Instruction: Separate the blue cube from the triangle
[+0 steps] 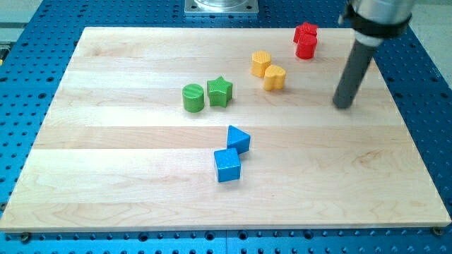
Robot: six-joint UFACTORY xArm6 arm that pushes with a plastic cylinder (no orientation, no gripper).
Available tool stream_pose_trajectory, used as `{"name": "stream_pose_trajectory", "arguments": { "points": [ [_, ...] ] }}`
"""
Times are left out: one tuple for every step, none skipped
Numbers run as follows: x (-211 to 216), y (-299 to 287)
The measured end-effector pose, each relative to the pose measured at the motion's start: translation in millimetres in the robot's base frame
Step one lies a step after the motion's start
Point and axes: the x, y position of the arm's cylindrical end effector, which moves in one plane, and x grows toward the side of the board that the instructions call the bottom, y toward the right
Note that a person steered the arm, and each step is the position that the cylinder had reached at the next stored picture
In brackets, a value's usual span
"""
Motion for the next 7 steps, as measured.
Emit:
{"name": "stream_pose_trajectory", "arguments": {
  "points": [
    [38.1, -17.6],
    [47.7, -22.3],
    [43.4, -22.3],
    [43.3, -22.5],
    [78.6, -72.3],
    [106.2, -125.8],
    [118.2, -214.1]
  ]
}}
